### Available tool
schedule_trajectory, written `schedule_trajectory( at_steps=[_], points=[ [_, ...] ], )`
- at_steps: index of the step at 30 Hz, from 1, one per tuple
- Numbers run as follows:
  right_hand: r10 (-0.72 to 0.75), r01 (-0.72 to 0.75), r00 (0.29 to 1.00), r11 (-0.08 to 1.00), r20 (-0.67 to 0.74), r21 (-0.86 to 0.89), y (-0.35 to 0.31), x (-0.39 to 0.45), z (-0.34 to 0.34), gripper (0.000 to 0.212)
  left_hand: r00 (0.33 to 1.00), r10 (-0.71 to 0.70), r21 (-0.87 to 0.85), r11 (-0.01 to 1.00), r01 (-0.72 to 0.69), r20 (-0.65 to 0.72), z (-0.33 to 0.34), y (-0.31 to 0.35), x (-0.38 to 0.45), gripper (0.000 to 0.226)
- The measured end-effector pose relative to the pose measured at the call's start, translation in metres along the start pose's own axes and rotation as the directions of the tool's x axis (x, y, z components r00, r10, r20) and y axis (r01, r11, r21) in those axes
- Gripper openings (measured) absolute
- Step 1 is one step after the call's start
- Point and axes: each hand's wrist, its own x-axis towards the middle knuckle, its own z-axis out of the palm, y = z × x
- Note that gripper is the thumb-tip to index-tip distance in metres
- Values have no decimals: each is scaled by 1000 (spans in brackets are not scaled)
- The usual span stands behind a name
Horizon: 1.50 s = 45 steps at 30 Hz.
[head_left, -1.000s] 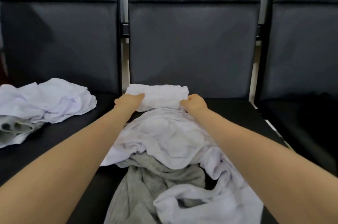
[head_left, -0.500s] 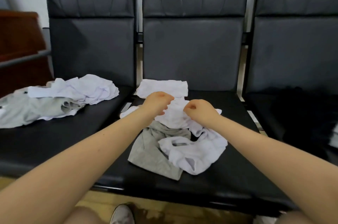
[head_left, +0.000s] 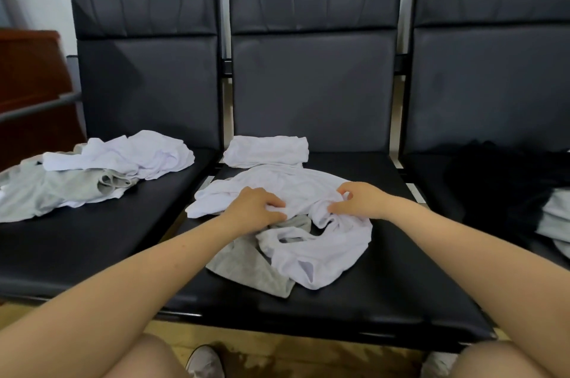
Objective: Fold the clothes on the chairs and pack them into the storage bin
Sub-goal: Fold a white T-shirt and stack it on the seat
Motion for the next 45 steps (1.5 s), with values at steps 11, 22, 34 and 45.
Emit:
schedule_trajectory(
  at_steps=[11, 22, 34, 45],
  points=[
    [129, -26, 989, 660, -79, 751, -20, -2, -27, 29, 942, -183, -511, 860, 14, -282, -20, 17, 9, 22],
    [252, -22, 967, 210, -32, 977, -46, 13, -37, 54, 901, -280, -526, 847, 70, -331, -24, 27, 14, 22],
    [251, -32, 951, 658, -179, 752, -21, -14, -31, 22, 780, -93, -121, 992, 22, -618, -21, 9, 12, 3],
    [-289, 292, 956, 955, 58, -51, 7, -77, 17, 13, 981, 193, -103, 976, -194, -19, -1, 22, -13, 22]
  ],
)
